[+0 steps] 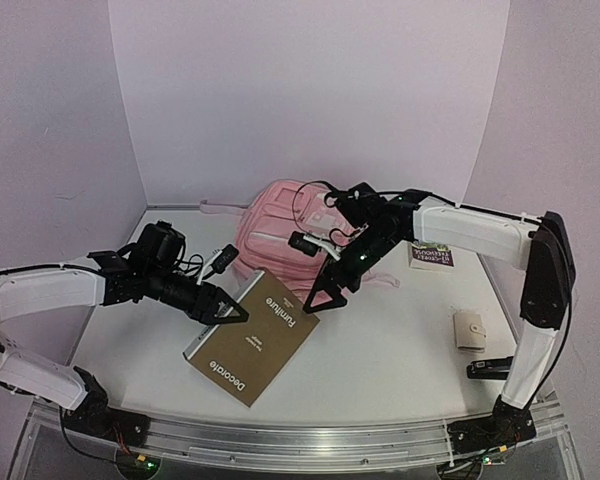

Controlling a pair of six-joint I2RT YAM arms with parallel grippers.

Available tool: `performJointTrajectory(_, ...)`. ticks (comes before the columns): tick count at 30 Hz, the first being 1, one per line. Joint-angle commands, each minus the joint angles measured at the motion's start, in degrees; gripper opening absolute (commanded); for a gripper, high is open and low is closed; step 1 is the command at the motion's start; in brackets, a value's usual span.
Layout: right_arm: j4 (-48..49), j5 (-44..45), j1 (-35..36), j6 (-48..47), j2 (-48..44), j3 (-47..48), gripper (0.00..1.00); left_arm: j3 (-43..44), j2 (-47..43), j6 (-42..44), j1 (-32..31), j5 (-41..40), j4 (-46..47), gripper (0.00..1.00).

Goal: Pack the student bag
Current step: Pick up the book from the center of the board.

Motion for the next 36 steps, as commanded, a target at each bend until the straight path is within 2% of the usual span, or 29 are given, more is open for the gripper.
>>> performJointTrajectory(1, -10.3, -9.2, -2.7, 0.1, -3.7, 5.3, 0.98, 6.7, 0.3, 4.6, -3.8, 1.6, -3.4, 0.23)
performJointTrajectory(12, -15.6, -18.4, -2.9, -1.3, -3.3, 5.2, 0.98, 13.2, 1.2, 7.3, -7.7, 3.5, -4.8, 0.25)
performJointTrajectory(19, -16.8, -21.2, -0.5, -4.0, -3.1, 5.4, 0.98, 13.5, 1.0, 6.2, -8.1, 6.6, -1.0, 0.27)
performJointTrajectory(25, -17.5, -22.2, 0.1, -4.7, -2.8, 6.3, 0.71, 12.4, 0.8, 4.6, -8.0, 7.5, 2.5, 0.29)
performJointTrajectory(32, -17.5, -23.2, 0.1, -4.6, -4.8, 7.2, 0.37, 9.9, -0.9, 0.7, -8.1, 5.7, 8.3, 0.42)
performJointTrajectory(34, -17.4, -22.8, 0.0, -4.6, -5.2, 7.5, 0.29, 9.2, -1.3, -0.6, -8.0, 4.0, 9.2, 0.51)
performJointTrajectory(36, -17.3, -22.5, -0.3, -4.6, -5.4, 8.1, 0.28, 8.4, -2.0, -2.2, -7.8, 2.1, 10.7, 0.63)
